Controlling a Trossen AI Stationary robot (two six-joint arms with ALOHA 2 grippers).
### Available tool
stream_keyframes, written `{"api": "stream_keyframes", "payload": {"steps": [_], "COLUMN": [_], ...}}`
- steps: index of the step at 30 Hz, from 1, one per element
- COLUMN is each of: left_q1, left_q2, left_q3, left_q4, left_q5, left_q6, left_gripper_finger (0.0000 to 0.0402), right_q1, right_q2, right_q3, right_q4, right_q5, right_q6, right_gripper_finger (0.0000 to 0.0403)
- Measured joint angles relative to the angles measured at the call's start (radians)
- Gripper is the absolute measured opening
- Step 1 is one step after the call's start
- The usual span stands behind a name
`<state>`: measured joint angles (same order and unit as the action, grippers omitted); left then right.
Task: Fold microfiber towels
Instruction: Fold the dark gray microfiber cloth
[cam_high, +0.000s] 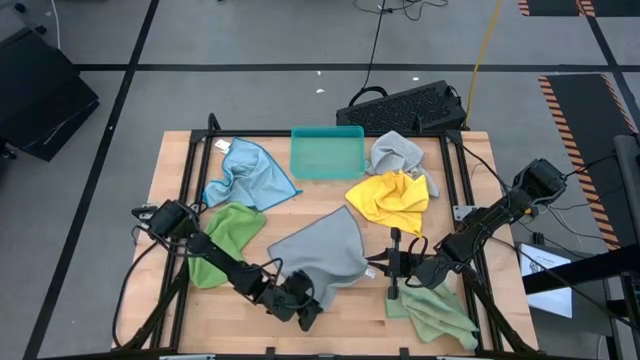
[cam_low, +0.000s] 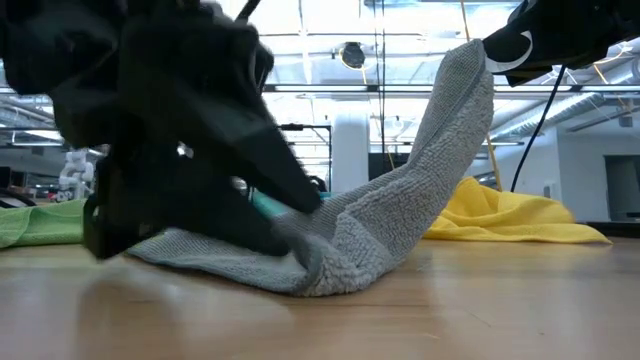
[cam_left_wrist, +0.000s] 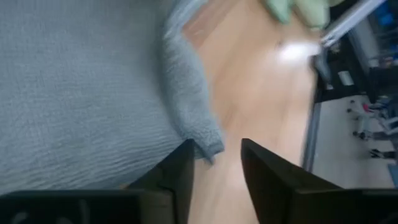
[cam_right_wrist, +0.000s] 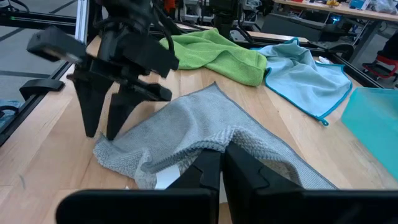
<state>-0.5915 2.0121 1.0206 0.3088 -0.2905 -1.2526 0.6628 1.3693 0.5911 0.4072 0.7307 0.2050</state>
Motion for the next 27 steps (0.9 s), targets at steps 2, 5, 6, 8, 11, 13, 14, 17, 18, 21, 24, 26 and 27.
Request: {"api": "stream_keyframes", "payload": {"steps": [2, 5, 6, 8, 11, 13, 14, 17, 18, 21, 24, 26, 27], "left_q1": [0.002, 0.008, 0.011, 0.018, 0.020, 0.020, 0.020, 0.020, 0.021, 0.021, 0.022, 0.025, 0.026], "left_q2": [0.012, 0.026, 0.026, 0.027, 0.022, 0.022, 0.023, 0.022, 0.023, 0.022, 0.021, 0.021, 0.021], "left_q3": [0.000, 0.004, 0.004, 0.004, 0.002, 0.002, 0.002, 0.002, 0.002, 0.002, 0.002, 0.002, 0.002], "left_q4": [0.022, 0.056, 0.056, 0.054, 0.065, 0.064, 0.061, 0.058, 0.056, 0.037, 0.014, 0.009, 0.007], "left_q5": [-0.004, -0.005, -0.002, 0.004, 0.007, 0.015, 0.015, 0.017, 0.018, 0.018, 0.017, 0.018, 0.018], "left_q6": [-0.025, -0.052, -0.054, -0.055, -0.028, -0.013, -0.011, -0.012, -0.012, -0.014, -0.025, -0.026, -0.026], "left_gripper_finger": [0.0158, 0.0172, 0.0173, 0.0174, 0.0174, 0.0174, 0.0174, 0.0174, 0.0174, 0.0174, 0.0174, 0.0174, 0.0173], "right_q1": [0.000, 0.000, 0.000, 0.000, 0.000, 0.000, 0.000, 0.000, 0.000, 0.000, 0.000, 0.000, 0.000], "right_q2": [0.000, 0.000, 0.000, 0.000, 0.000, 0.000, 0.000, 0.000, 0.000, 0.000, 0.000, 0.000, 0.000], "right_q3": [0.000, 0.000, 0.000, 0.000, 0.000, 0.000, 0.000, 0.000, 0.000, 0.000, 0.000, 0.000, 0.000], "right_q4": [0.000, 0.000, 0.000, 0.000, -0.001, 0.000, 0.000, -0.001, 0.000, 0.000, 0.000, 0.000, 0.000], "right_q5": [0.000, 0.000, 0.000, 0.000, 0.000, 0.000, 0.000, 0.000, 0.000, 0.000, 0.000, 0.000, 0.000], "right_q6": [0.000, 0.003, 0.004, 0.009, 0.011, 0.011, 0.011, 0.011, 0.011, 0.011, 0.011, 0.011, 0.011], "right_gripper_finger": [0.0004, 0.0004, 0.0004, 0.0004, 0.0004, 0.0004, 0.0004, 0.0004, 0.0004, 0.0004, 0.0004, 0.0004, 0.0004]}}
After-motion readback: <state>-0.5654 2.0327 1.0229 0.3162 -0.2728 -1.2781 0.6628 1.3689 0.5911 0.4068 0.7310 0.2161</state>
